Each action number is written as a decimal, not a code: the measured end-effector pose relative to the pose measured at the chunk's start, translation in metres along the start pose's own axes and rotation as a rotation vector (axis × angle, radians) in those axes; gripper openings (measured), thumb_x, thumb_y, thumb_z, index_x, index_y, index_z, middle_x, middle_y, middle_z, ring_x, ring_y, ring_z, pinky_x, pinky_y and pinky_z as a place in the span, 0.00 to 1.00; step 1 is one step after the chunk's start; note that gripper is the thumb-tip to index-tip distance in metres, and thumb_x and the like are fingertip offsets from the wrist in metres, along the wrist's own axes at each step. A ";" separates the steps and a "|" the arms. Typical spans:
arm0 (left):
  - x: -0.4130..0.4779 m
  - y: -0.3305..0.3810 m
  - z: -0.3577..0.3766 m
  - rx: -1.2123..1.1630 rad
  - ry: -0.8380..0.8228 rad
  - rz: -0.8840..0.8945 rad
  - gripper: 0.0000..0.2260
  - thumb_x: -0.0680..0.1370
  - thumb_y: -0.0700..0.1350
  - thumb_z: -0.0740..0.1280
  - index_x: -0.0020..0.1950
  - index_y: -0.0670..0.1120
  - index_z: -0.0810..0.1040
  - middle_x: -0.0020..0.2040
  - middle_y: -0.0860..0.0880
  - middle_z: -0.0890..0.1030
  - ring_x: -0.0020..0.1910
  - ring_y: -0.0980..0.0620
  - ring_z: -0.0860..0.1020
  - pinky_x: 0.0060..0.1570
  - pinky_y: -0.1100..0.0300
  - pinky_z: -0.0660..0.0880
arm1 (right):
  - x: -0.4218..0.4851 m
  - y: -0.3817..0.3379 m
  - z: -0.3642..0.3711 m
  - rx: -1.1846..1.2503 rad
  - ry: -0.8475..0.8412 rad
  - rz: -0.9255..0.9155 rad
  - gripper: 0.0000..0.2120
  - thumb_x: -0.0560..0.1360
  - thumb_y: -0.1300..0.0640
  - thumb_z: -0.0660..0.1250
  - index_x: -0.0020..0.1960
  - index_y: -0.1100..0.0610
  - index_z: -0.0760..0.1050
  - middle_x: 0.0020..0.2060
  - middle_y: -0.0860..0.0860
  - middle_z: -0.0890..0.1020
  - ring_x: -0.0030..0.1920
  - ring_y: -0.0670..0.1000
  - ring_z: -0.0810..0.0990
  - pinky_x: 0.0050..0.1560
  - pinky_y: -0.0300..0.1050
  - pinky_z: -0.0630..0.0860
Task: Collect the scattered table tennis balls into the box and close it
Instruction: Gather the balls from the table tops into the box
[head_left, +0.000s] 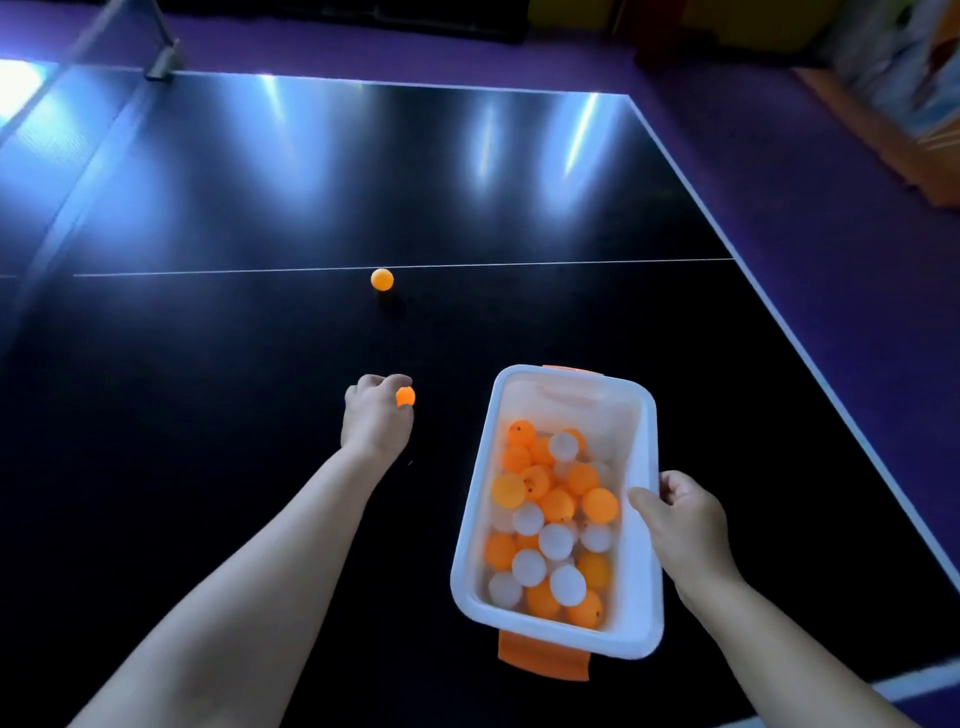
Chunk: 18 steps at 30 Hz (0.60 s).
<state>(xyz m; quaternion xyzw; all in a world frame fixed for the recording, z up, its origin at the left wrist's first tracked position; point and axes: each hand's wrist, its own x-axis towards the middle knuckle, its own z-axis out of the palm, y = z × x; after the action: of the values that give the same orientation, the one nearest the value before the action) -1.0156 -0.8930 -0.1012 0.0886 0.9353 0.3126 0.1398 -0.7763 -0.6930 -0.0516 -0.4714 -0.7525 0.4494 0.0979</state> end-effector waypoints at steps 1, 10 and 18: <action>0.012 -0.001 0.005 0.038 -0.030 -0.015 0.20 0.76 0.39 0.60 0.67 0.53 0.71 0.67 0.49 0.67 0.66 0.49 0.64 0.48 0.58 0.69 | 0.010 -0.002 0.002 -0.005 -0.001 0.004 0.08 0.71 0.59 0.67 0.40 0.64 0.72 0.35 0.63 0.81 0.31 0.55 0.76 0.31 0.47 0.71; 0.055 0.012 0.022 -0.091 -0.054 0.051 0.17 0.74 0.46 0.67 0.63 0.52 0.72 0.54 0.51 0.73 0.50 0.50 0.74 0.44 0.59 0.69 | 0.065 -0.022 0.025 0.035 0.004 0.028 0.07 0.70 0.60 0.67 0.37 0.62 0.72 0.32 0.60 0.80 0.31 0.54 0.76 0.32 0.48 0.72; 0.048 0.086 -0.008 -0.385 -0.128 0.383 0.18 0.70 0.55 0.71 0.58 0.55 0.74 0.47 0.58 0.77 0.45 0.58 0.74 0.44 0.63 0.73 | 0.104 -0.047 0.042 0.070 -0.016 0.018 0.06 0.71 0.61 0.67 0.38 0.62 0.73 0.35 0.63 0.82 0.32 0.55 0.77 0.33 0.49 0.73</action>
<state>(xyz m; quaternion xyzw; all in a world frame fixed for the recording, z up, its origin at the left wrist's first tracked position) -1.0566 -0.8176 -0.0530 0.2551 0.8142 0.4993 0.1510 -0.8850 -0.6418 -0.0688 -0.4708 -0.7328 0.4800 0.1045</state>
